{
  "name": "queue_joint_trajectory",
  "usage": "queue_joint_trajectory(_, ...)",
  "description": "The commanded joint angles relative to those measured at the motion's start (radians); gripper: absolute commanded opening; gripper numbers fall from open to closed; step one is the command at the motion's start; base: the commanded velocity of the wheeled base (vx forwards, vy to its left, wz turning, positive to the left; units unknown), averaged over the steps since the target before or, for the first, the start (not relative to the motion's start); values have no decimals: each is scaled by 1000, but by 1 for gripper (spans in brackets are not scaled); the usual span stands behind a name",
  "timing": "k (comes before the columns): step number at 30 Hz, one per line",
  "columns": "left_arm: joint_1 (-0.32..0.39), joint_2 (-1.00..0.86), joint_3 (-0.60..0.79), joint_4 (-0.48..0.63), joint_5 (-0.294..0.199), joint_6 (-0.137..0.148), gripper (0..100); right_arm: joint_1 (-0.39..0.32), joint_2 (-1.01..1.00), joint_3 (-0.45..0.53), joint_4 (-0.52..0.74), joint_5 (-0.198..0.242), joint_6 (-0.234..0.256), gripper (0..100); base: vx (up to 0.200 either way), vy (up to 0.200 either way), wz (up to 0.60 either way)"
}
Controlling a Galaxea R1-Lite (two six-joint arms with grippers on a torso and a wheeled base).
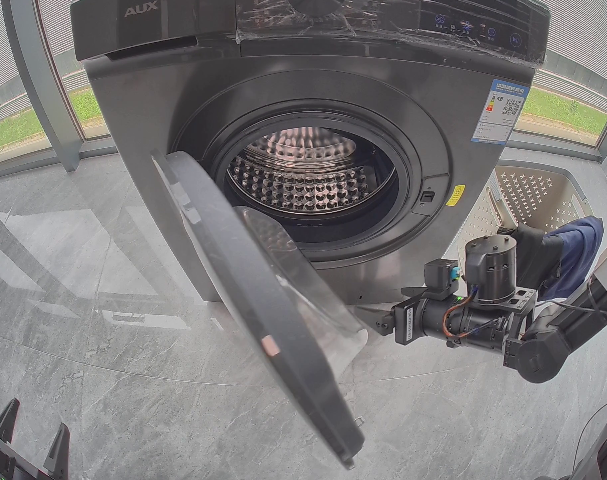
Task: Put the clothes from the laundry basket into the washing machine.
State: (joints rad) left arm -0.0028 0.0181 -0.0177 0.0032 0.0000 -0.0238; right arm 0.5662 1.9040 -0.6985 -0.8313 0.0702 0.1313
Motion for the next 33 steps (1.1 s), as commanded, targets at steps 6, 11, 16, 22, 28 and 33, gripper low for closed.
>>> queue_joint_trajectory(6, 0, -7, 15, 0, 0, 1, 100, 69, 23, 4, -5, 5, 8, 100, 0, 0, 0)
queue_joint_trajectory(11, -2, -9, 15, 0, 0, 1, 100, 78, 33, -12, -22, 0, 27, 100, 0, 0, 0)
queue_joint_trajectory(16, -2, -7, 15, 0, 0, 1, 100, 83, 110, -39, -25, -35, 28, 100, -80, 0, 0)
queue_joint_trajectory(22, -2, -7, 15, 0, 0, 1, 100, 103, 121, -61, -25, -30, 30, 100, -100, 0, 0)
queue_joint_trajectory(28, -2, -7, 15, 0, 0, -1, 100, 169, 142, -61, -60, -29, 91, 100, 0, 0, 0)
queue_joint_trajectory(33, -2, -7, 15, 0, 0, -1, 100, 198, 175, -84, -114, -32, 106, 100, 0, 0, 0)
